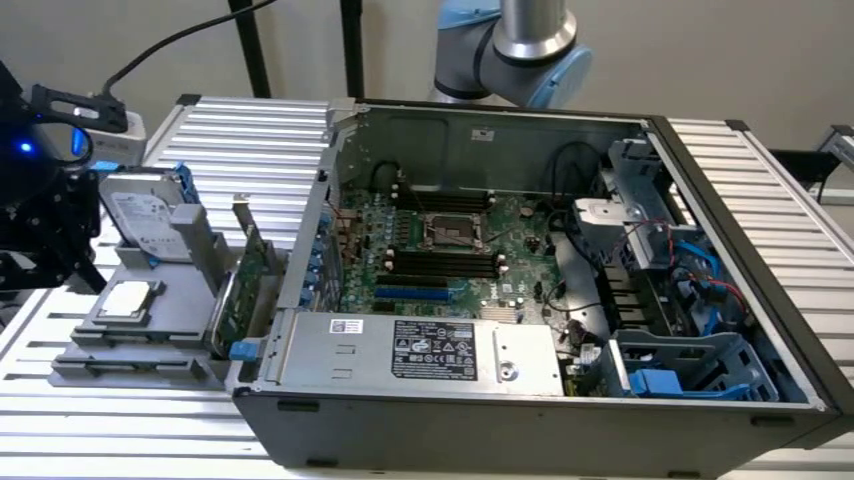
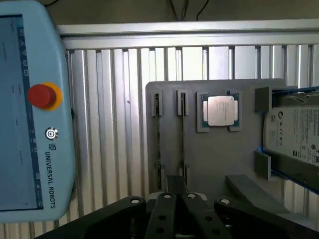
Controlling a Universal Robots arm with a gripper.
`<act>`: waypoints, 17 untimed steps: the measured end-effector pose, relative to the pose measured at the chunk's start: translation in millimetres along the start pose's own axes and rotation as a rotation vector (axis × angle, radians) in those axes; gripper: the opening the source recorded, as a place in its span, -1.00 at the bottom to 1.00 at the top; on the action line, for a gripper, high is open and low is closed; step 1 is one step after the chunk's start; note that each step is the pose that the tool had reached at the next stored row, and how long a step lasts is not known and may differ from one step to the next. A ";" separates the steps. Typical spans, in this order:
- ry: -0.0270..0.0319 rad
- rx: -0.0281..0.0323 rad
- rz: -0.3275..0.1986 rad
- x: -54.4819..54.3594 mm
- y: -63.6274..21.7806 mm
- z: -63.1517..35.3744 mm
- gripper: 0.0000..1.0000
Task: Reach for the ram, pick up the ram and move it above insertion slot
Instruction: 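Pick up the ram and move it above insertion slot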
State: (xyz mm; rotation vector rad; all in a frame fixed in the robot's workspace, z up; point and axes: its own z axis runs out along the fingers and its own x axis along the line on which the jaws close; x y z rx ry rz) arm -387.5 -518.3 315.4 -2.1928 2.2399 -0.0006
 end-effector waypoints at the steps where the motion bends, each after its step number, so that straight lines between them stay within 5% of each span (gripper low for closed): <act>1: 0.0004 -0.0004 -0.010 0.0 0.0 0.3 -0.79; 9: 0.0003 -0.0065 -0.039 6.0 0.2 5.9 -0.76; 15: 0.0023 -0.0063 -0.040 6.3 0.3 8.5 -0.27; 17: 0.0026 -0.0065 -0.040 7.3 0.5 11.9 -0.27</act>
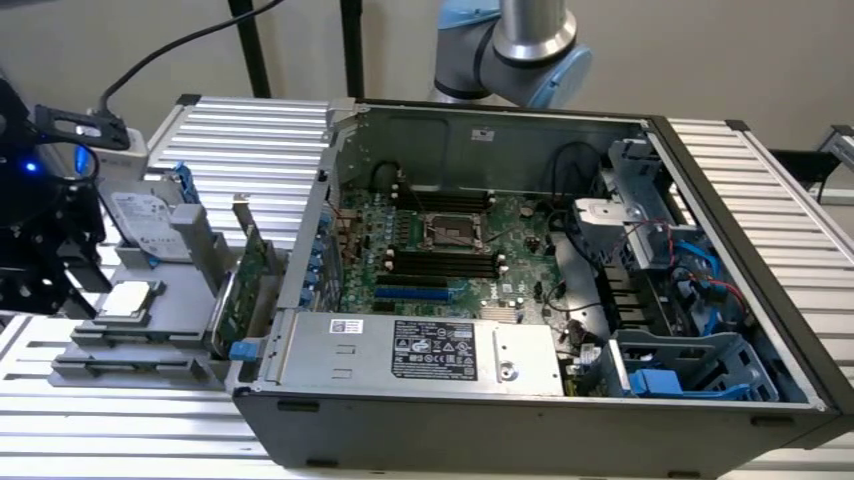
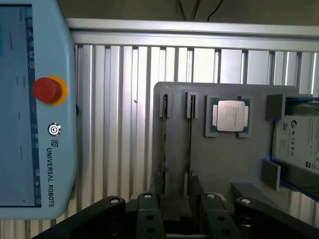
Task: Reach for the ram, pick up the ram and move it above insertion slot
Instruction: 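Pick up the ram and move it above insertion slot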
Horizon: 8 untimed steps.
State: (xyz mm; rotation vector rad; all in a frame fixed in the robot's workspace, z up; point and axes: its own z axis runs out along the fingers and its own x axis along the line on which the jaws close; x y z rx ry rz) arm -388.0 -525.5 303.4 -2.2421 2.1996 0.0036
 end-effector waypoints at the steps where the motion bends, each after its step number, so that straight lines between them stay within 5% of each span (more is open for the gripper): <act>1: 0.0000 -0.0001 0.000 0.5 0.3 1.8 -0.27; 8: 0.0001 -0.0001 0.000 4.1 1.9 14.5 -0.27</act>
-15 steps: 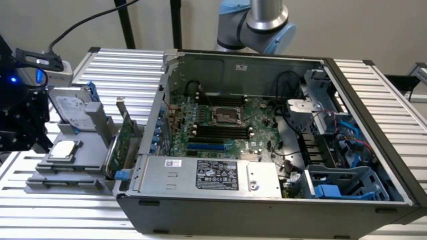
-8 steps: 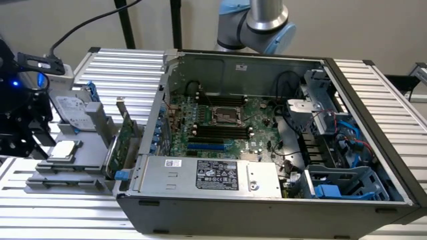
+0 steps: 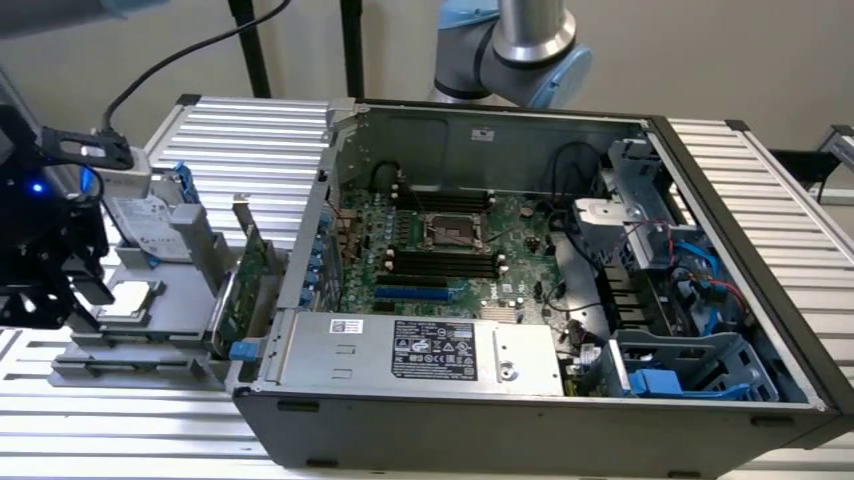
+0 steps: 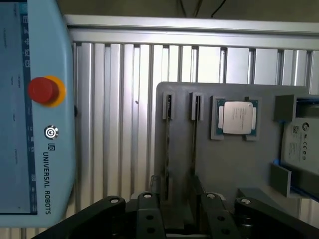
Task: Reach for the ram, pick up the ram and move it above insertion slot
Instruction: 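Pick up the ram and move it above insertion slot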
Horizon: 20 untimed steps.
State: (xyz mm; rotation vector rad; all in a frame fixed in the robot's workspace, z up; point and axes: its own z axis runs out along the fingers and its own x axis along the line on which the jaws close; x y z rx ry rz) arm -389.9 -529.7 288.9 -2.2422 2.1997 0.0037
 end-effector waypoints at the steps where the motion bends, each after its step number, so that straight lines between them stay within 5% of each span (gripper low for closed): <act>1: 0.0001 0.0000 0.000 0.7 0.2 1.8 -0.27; 20: 0.0000 0.0003 0.000 7.6 1.8 36.4 -0.27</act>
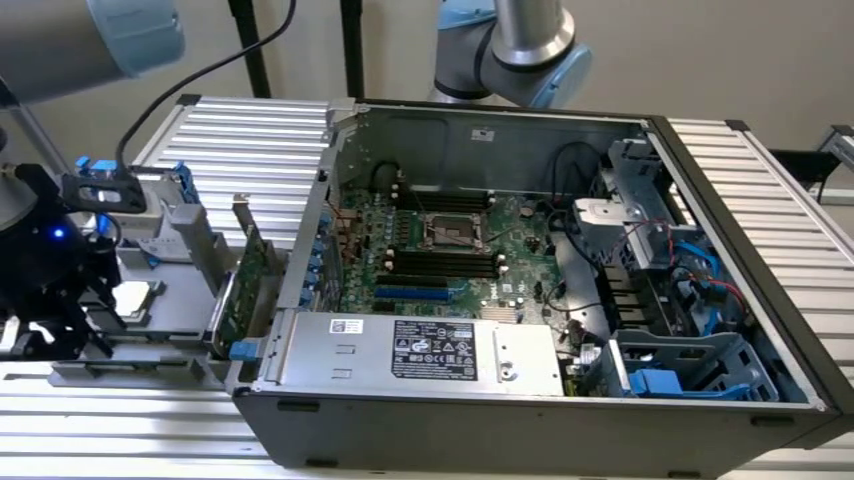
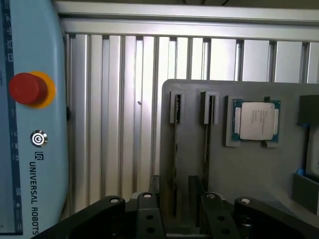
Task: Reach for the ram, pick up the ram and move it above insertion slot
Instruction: 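Pick up the ram and move it above insertion slot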
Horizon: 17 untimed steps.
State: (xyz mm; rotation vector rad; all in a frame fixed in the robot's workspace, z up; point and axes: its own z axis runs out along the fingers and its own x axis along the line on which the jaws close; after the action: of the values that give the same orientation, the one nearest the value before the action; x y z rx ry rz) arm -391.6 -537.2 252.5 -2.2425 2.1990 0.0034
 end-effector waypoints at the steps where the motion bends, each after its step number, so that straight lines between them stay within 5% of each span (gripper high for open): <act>1: 0.0000 0.0001 0.000 0.1 0.1 1.8 -0.27; 17: -0.0003 0.0007 -0.008 0.3 2.2 30.9 -0.27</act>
State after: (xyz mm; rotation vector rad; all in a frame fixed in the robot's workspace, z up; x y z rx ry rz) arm -393.9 -537.5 221.6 -2.2503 2.1900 0.0029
